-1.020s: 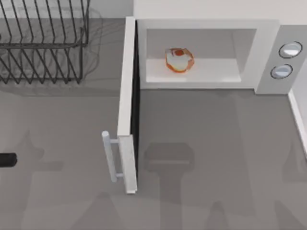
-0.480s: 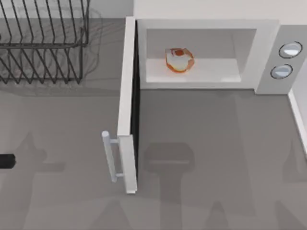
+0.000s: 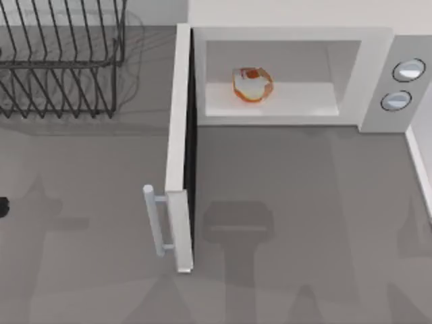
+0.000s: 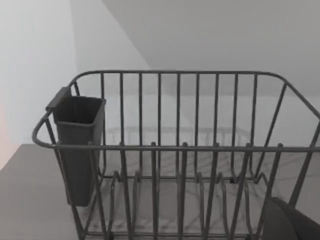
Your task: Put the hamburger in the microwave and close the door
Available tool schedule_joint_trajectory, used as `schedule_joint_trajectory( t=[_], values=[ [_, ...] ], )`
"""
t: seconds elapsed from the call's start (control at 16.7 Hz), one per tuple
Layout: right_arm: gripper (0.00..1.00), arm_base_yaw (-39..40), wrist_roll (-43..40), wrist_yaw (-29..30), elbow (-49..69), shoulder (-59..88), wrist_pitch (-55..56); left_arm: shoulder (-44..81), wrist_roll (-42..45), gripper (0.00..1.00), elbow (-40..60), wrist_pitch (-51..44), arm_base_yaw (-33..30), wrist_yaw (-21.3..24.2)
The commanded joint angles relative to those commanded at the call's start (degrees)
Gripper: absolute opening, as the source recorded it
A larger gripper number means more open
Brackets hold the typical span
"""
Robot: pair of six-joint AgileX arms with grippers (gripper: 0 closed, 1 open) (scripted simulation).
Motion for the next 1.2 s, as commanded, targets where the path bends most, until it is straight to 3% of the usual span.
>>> schedule_joint_trajectory(
  t=[0.18,0.54,0.78,1.2],
  values=[
    [1.00,0.00,0.00,0.00,0.00,0.00,0.00,2.10,0.08,0.00,1.87,0.97,2.16,2.18],
    [1.00,0.00,0.00,0.00,0.00,0.00,0.00,3.97,-1.26,0.00,3.76,-0.69,0.01,0.60],
    [1.00,0.00,0.00,0.00,0.00,0.00,0.00,13.99,-7.57,0.00,14.06,-8.56,-8.99,-5.81],
    [1.00,0.00,0.00,0.00,0.00,0.00,0.00,37.49,-20.73,0.00,31.95,-31.93,-29.61,-19.82]
  ],
)
